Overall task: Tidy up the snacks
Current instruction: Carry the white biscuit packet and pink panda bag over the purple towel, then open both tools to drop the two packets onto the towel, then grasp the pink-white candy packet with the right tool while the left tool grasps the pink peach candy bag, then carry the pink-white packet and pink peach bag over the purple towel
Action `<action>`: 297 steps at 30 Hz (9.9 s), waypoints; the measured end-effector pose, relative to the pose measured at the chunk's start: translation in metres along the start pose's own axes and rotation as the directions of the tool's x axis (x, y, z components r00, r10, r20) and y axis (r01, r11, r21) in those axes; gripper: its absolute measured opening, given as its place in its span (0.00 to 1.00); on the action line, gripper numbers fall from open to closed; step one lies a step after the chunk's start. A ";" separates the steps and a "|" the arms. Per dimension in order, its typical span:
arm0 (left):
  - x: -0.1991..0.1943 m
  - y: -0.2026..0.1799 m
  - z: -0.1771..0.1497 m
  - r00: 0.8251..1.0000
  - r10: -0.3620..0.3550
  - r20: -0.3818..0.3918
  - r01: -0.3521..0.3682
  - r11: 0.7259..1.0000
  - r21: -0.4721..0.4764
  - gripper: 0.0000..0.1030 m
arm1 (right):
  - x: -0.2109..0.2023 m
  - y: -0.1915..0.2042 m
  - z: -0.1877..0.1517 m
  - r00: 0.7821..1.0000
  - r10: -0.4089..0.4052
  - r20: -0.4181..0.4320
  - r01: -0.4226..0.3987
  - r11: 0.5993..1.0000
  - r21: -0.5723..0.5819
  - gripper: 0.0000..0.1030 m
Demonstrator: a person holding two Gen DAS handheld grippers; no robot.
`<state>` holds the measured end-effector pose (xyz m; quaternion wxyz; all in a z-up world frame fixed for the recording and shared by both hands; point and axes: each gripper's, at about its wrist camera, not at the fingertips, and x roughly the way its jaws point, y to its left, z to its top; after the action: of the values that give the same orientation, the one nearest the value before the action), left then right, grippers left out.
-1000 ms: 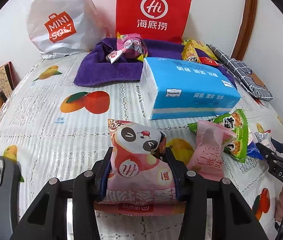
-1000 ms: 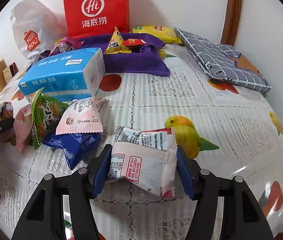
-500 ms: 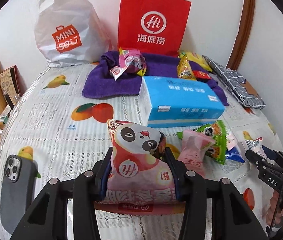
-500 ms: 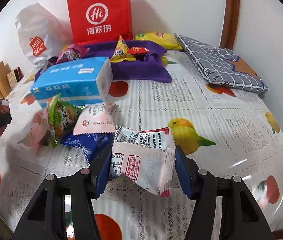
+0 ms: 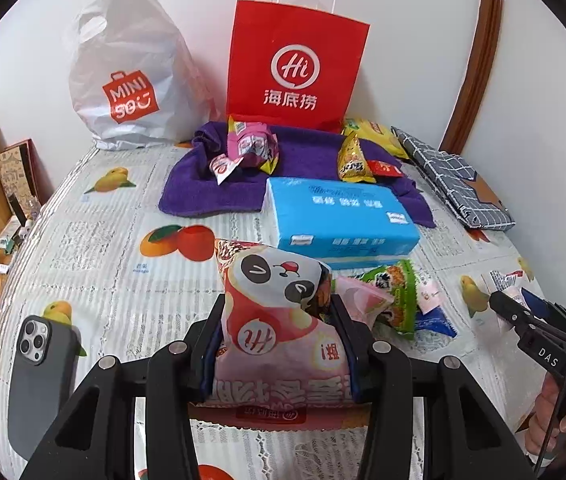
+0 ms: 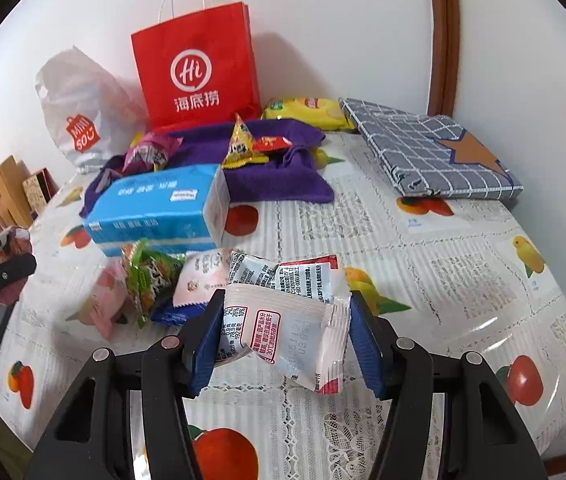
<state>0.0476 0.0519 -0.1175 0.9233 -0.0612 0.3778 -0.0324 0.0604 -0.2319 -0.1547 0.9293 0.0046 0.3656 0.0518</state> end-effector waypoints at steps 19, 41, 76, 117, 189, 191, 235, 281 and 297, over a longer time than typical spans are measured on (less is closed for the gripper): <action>-0.001 -0.009 0.094 0.998 0.003 0.066 -0.003 1.000 -0.001 0.43 | -0.002 0.014 0.098 0.996 0.042 0.083 -0.041 0.999 -0.015 0.57; 0.069 0.015 0.214 0.997 0.048 0.068 -0.043 0.997 -0.062 0.43 | 0.117 0.045 0.244 0.986 0.152 0.061 -0.150 0.988 -0.044 0.57; 0.196 0.019 0.203 0.968 -0.028 -0.249 0.003 0.995 -0.102 0.43 | 0.228 0.042 0.206 0.926 0.185 -0.328 -0.227 0.969 -0.093 0.59; 0.065 -0.002 0.196 0.992 -0.117 -0.037 0.116 0.992 -0.040 0.61 | 0.083 0.034 0.177 0.987 0.133 -0.090 -0.137 0.990 -0.036 0.83; 0.096 0.001 0.001 0.971 0.104 -0.216 -0.079 0.989 0.121 0.35 | 0.096 -0.009 0.011 0.991 0.062 -0.120 -0.067 0.997 -0.039 0.41; 0.097 -0.001 -0.001 0.976 0.109 -0.189 -0.086 0.988 0.129 0.36 | 0.095 -0.010 0.011 0.990 0.078 -0.115 -0.083 0.996 -0.038 0.42; 0.098 -0.006 -0.009 0.991 0.099 -0.093 -0.088 0.990 0.114 0.41 | 0.099 -0.006 0.011 0.991 0.048 -0.127 -0.056 0.997 -0.061 0.38; 0.011 -0.019 0.113 0.995 0.090 0.030 -0.091 0.995 0.047 0.36 | 0.025 0.017 0.137 0.992 0.111 0.060 -0.109 0.994 -0.025 0.38; 0.053 0.005 0.205 0.995 0.096 0.035 -0.094 0.994 -0.049 0.36 | 0.079 0.035 0.232 0.985 0.156 0.078 -0.156 0.988 -0.012 0.38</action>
<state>0.2293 0.0690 -0.0097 0.9291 -0.0655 0.3634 0.0215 0.2726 -0.1824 -0.0364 0.9362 0.0324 0.3268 0.1253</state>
